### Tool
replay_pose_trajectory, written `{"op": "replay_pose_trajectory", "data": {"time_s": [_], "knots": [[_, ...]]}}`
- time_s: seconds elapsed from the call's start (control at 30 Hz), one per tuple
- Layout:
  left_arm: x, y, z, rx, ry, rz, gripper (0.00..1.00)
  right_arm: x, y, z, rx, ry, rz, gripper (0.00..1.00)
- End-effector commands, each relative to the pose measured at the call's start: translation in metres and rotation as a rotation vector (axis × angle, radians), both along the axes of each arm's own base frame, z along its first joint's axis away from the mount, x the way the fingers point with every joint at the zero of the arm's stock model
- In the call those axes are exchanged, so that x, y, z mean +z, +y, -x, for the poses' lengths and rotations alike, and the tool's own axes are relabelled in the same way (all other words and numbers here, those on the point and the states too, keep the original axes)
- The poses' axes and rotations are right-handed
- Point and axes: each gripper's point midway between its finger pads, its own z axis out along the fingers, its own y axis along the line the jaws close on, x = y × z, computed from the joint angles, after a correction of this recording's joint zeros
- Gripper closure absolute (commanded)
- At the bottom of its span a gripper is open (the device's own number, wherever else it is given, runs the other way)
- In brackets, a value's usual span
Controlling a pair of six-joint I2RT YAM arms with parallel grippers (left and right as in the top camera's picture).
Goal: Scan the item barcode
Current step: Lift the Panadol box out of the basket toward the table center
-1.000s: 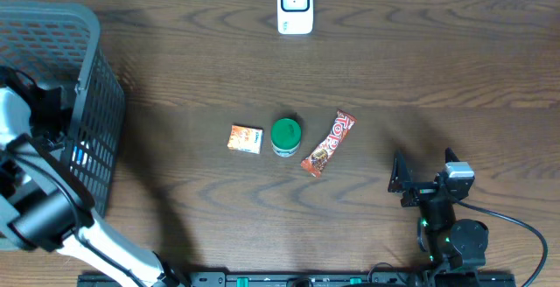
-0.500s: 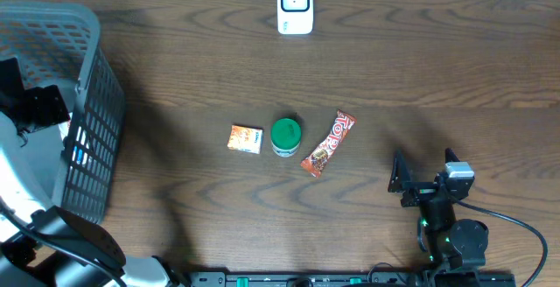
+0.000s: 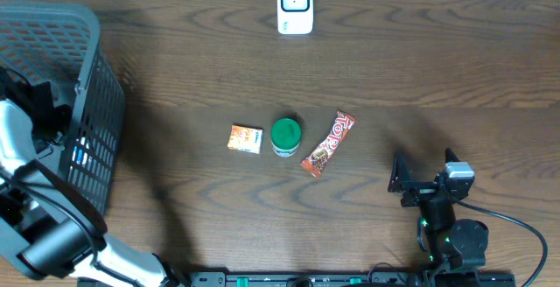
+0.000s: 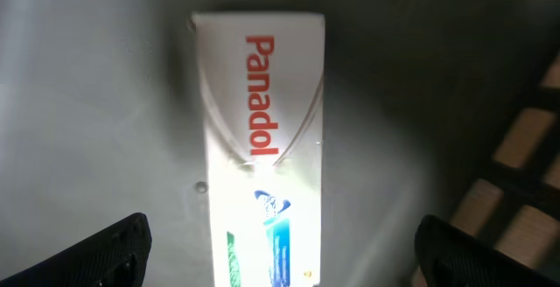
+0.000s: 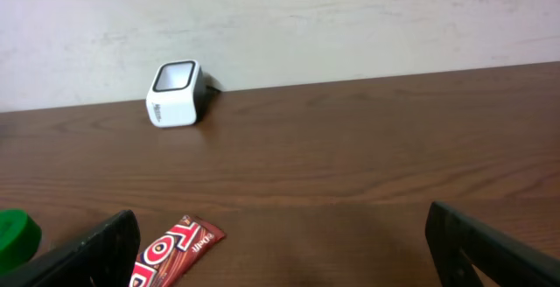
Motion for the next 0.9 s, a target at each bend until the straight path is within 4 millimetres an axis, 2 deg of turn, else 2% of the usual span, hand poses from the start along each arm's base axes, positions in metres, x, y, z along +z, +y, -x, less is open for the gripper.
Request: {"op": "replay_pose_trajectory", "data": {"time_s": [0.0, 0.37, 0.47, 0.5, 0.53, 0.83, 0.87], "knots": [[-0.024, -0.008, 0.003, -0.006, 0.047, 0.053, 0.04, -0.001, 0.001, 0.0, 0.002, -0.001, 0.015, 0.01], [-0.073, -0.016, 0.012, -0.001, 0.153, 0.142, 0.0, -0.001, 0.001, 0.0, 0.002, -0.001, 0.015, 0.01], [-0.076, -0.016, 0.013, -0.002, 0.156, 0.145, 0.21, -0.001, 0.001, 0.0, 0.002, -0.001, 0.015, 0.01], [-0.076, -0.016, 0.013, -0.002, 0.156, 0.144, 0.34, -0.001, 0.001, 0.0, 0.002, -0.001, 0.015, 0.01], [-0.076, -0.016, 0.012, -0.002, 0.156, 0.145, 0.39, -0.001, 0.001, 0.0, 0.002, -0.001, 0.015, 0.01], [-0.073, -0.016, 0.013, 0.0, 0.157, 0.144, 0.44, -0.001, 0.001, 0.0, 0.002, -0.001, 0.015, 0.01], [-0.071, -0.016, 0.012, -0.001, 0.154, 0.142, 0.47, -0.001, 0.001, 0.0, 0.002, -0.001, 0.015, 0.01]]}}
